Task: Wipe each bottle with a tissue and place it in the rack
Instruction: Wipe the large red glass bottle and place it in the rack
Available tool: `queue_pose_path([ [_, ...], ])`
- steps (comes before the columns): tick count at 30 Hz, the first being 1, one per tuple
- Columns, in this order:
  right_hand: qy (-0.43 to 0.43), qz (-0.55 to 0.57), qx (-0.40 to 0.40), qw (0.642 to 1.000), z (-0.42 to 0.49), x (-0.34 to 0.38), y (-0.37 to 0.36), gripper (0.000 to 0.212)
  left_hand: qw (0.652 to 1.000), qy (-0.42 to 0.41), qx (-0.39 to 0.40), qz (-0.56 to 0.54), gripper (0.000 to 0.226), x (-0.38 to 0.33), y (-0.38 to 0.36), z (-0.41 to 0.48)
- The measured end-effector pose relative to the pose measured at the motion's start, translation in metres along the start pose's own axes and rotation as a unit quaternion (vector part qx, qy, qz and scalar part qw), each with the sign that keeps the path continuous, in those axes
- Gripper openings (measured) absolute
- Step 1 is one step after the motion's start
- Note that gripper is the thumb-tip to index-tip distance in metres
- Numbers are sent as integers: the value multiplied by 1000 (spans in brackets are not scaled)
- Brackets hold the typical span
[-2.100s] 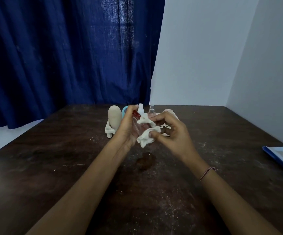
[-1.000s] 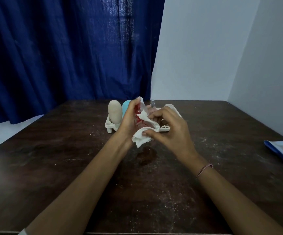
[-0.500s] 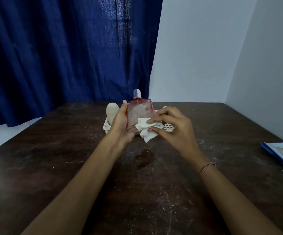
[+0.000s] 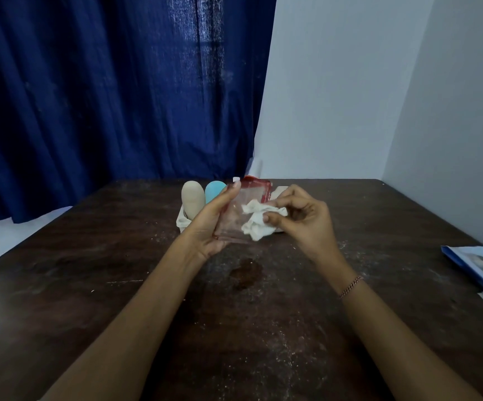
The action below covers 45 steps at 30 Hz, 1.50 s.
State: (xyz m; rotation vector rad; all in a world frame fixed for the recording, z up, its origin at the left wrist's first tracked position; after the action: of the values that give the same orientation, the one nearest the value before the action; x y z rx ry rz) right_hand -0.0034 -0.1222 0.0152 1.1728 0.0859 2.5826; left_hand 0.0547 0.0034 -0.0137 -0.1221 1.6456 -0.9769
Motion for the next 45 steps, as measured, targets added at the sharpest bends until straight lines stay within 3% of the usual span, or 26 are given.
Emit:
queue_pose_path([
  [2, -23, 27, -65, 997, 3, -4, 13, 19, 999, 6, 20, 26, 47, 5, -5, -1],
  [6, -36, 33, -136, 989, 5, -9, 28, 19, 998, 16, 35, 50, 15, 13, -11, 0],
  [10, -35, 22, -62, 997, 2, -9, 9, 20, 999, -19, 19, 26, 26, 5, -4, 3],
  [14, 18, -18, 81, 996, -6, -4, -18, 24, 999, -48, -7, -22, 72, -8, 6, 6],
  [20, 73, -68, 61, 993, -7, 3, -19, 30, 999, -33, -17, -29, 77, -5, 9, 6],
  [23, 65, -71, 43, 994, -6, 1, -18, 24, 1000, -28, -5, -4, 60, -9, 9, 5],
  [28, 36, -68, -88, 993, 4, -4, 14, 14, 996, -12, 47, 77, 26, 2, -8, -2],
  [30, 37, -77, -102, 991, 6, -5, 20, 18, 993, 11, 66, 95, 25, 8, -17, -5],
  [33, 40, -93, -77, 992, 8, -8, 20, 18, 992, 10, 71, 108, 32, 7, -18, -5],
  [39, 12, -42, -9, 999, 6, -6, 16, 21, 991, -28, 33, 125, 14, 1, -11, -1],
  [45, -28, -13, 77, 997, 4, -6, 7, 33, 992, -41, 25, 119, 36, -6, -7, 1],
])
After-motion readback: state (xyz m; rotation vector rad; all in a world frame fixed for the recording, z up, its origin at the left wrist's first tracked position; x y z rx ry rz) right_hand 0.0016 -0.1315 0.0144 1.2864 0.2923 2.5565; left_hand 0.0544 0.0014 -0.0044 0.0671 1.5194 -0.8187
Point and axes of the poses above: each hand's wrist, its own z-axis towards the middle knuckle, its own y-axis out of the back of the hand, x = y × z, the point moved 6 cm from there along z, towards the middle knuckle, and after that the axes turned 8 degrees about -z, right-handed, at the moved point
